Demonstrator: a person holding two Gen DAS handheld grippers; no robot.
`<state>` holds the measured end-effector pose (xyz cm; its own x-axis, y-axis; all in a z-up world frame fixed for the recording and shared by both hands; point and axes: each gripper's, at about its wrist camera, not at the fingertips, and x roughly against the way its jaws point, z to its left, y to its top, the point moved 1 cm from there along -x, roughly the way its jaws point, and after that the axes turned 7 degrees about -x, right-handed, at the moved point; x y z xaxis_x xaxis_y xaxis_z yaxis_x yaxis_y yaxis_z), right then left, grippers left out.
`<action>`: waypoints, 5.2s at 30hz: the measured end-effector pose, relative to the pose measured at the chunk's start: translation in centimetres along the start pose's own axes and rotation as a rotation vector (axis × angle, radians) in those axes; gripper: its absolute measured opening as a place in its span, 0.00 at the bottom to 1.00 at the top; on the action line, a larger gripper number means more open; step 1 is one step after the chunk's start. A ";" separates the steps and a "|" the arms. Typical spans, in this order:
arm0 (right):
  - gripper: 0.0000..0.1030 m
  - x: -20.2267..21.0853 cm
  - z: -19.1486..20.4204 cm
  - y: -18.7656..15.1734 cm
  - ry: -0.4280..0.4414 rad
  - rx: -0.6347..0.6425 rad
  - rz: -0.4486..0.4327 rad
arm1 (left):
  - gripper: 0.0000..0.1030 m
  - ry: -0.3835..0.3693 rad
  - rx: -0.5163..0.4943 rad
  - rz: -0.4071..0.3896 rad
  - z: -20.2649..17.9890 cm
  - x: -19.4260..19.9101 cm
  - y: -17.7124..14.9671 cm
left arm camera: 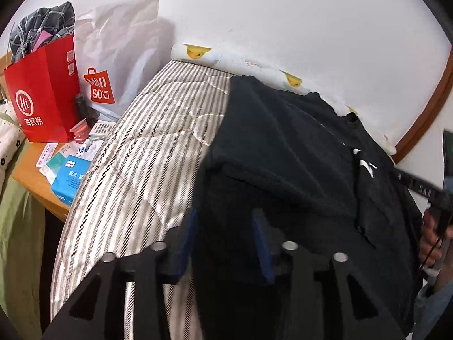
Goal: Fold small clothes
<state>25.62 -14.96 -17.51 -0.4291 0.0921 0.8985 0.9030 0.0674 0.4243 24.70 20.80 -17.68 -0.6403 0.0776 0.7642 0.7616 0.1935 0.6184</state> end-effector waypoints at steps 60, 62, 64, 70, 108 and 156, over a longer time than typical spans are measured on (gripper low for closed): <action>0.07 4.0 -11.9 -3.4 -0.039 -0.233 -0.175 | 0.55 0.041 0.013 0.087 -0.7 0.4 -4.3; 0.11 3.5 -15.4 -3.1 -0.121 -0.318 -0.153 | 0.55 0.041 0.012 0.086 -0.9 0.4 -4.3; 0.11 3.3 -17.4 -3.1 -0.174 -0.361 -0.145 | 0.55 0.040 0.012 0.087 -1.0 0.4 -4.3; 0.22 3.5 -15.5 -2.9 -0.163 -0.287 -0.183 | 0.55 0.040 -0.001 0.095 -2.0 0.3 -4.5; 0.77 5.7 -32.7 -15.4 -0.559 -0.344 0.038 | 0.69 -0.009 -0.127 0.018 -10.7 2.2 -0.9; 0.05 2.8 -0.8 0.7 -0.132 0.040 -0.249 | 0.70 -0.041 0.024 0.026 -3.1 2.9 -2.8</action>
<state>25.08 -15.49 -14.54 -0.6390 0.1963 0.7438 0.7691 0.1431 0.6229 21.03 17.42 -16.57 -0.6241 0.1229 0.7716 0.7758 0.2146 0.5933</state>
